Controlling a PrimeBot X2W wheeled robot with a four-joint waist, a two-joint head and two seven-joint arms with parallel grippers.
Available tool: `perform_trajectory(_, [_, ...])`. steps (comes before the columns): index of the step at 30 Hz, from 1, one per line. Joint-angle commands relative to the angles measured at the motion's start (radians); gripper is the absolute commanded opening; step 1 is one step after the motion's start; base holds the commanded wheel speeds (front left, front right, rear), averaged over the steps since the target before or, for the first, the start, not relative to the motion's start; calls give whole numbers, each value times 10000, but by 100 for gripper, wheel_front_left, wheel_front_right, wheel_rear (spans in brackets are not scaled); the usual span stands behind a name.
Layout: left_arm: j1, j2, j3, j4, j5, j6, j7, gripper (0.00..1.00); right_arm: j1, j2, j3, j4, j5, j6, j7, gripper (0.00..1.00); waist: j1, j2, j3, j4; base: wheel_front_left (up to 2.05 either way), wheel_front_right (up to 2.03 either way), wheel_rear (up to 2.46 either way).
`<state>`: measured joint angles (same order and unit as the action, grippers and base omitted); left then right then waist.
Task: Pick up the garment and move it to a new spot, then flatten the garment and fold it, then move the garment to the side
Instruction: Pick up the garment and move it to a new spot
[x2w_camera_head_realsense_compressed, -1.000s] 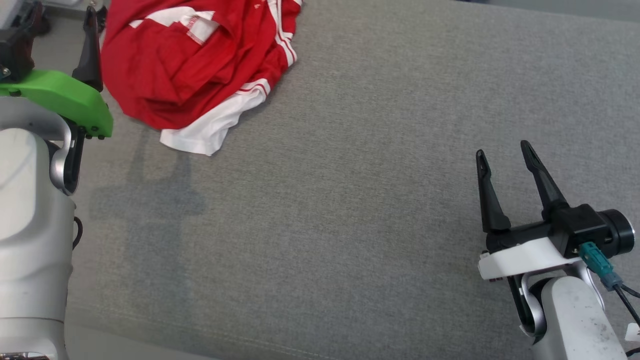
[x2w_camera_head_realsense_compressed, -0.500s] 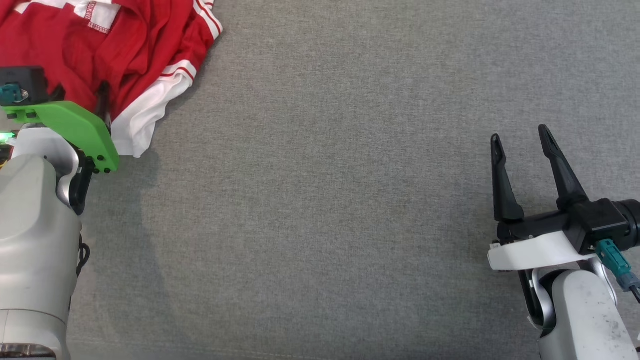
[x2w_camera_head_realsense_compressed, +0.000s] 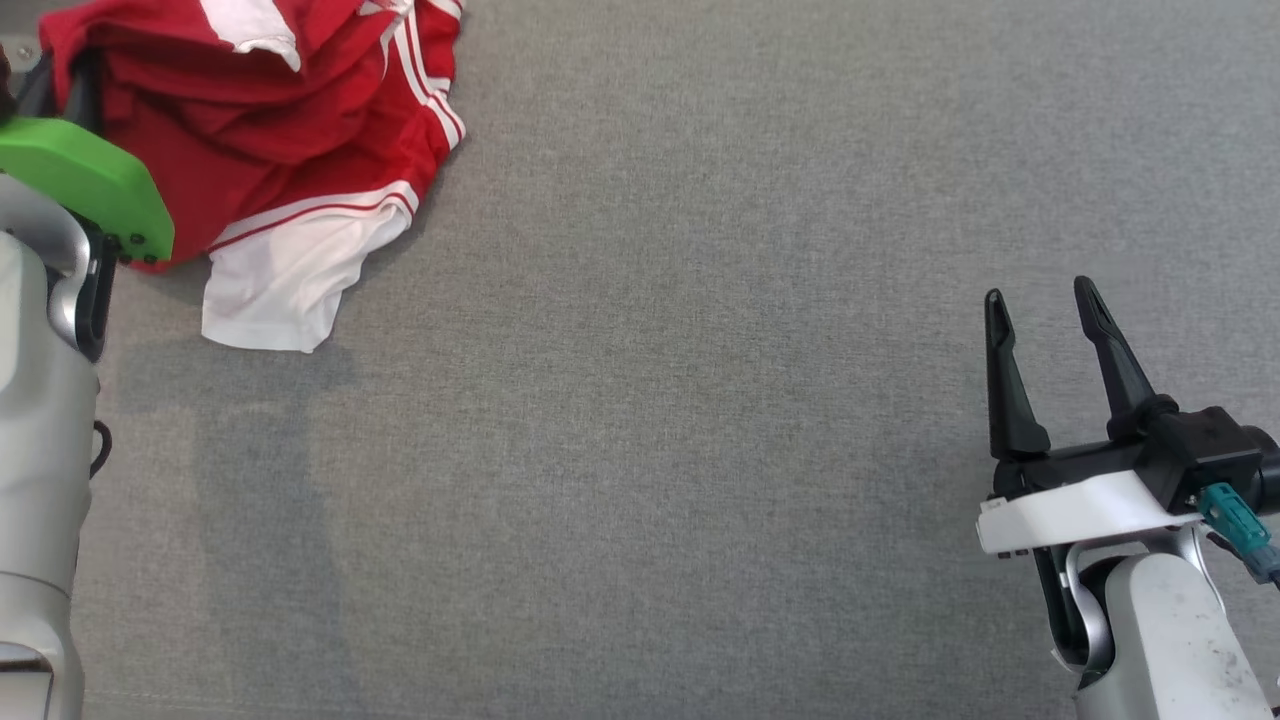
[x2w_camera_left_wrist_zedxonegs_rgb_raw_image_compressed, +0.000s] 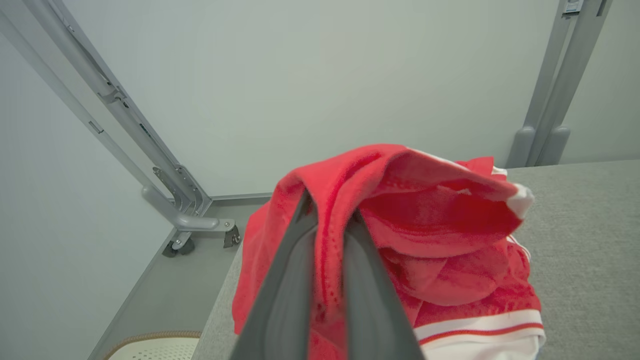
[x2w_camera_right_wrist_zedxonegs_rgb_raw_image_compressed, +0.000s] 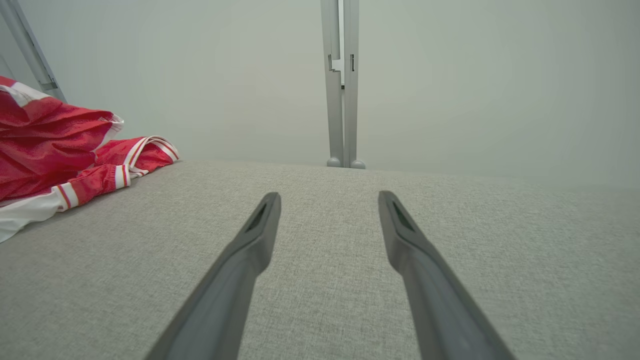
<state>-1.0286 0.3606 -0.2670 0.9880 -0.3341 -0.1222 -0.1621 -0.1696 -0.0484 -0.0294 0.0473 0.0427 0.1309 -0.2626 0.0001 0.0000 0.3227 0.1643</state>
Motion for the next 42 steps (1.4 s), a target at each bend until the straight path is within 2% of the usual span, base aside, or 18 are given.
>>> perform_trajectory(1, [-237, 37, -119, -167, 166, 98, -191, 0, 159, -35, -63, 73, 126, -1, -35, 100, -1, 0, -1013, -215, 0, 0, 0])
perform_trajectory(6, [-686, -346, -561, -824, 464, 80, -350, 0, 424, -34, -252, 209, 522, -3, -35, 100, -1, 0, -1910, -654, 0, 0, 0])
perform_trajectory(11, [-901, -956, -937, -1428, 407, 26, -105, 0, 679, -34, -402, 324, 820, -3, -35, 100, -1, 0, -2446, -1441, 0, 0, 0])
perform_trajectory(17, [-776, -1916, -1081, -2140, 18, 24, -378, 0, 877, -28, -664, 350, 1027, -1, -35, 100, -1, 0, -2293, -2350, 0, 0, 0])
perform_trajectory(22, [184, -2816, -1747, -2697, -261, -22, -794, 0, 1031, -26, -904, 404, 1134, -1, -35, 100, -1, 0, -2009, -2806, 0, 0, 0])
perform_trajectory(26, [1533, -3065, -2603, -2988, -651, -44, -959, 0, 980, -28, -880, 448, 1213, -1, -35, 100, -1, 0, -1845, -2978, 0, 0, 0])
perform_trajectory(28, [2411, -3082, -3154, -3163, -1293, -32, -998, 0, 933, -28, -813, 465, 1251, -1, -35, 100, -1, 0, -1771, -3057, 0, 0, 0])
perform_trajectory(34, [4273, -3072, -4817, -3094, -2667, 616, -1028, 0, 823, -29, -735, 525, 1348, -1, -35, 100, -1, 0, -1589, -3055, 0, 0, 0])
perform_trajectory(39, [4836, -3076, -5469, -3049, -3131, 978, -1041, 0, 836, -29, -727, 577, 1292, -1, -35, 100, -1, 0, -1606, -2843, 0, 0, 0])
perform_trajectory(41, [4999, -3078, -5464, -3194, -3123, 1136, -1036, 37, 885, -29, -697, 607, 1245, -1, -35, 100, -1, 0, -1693, -2727, 0, 0, 0])
perform_trajectory(42, [5081, -3080, -5395, -3300, -3020, 1244, -1035, 71, 922, -31, -678, 626, 1231, -1, -35, 100, -1, 0, -1751, -2667, 0, 0, 0])
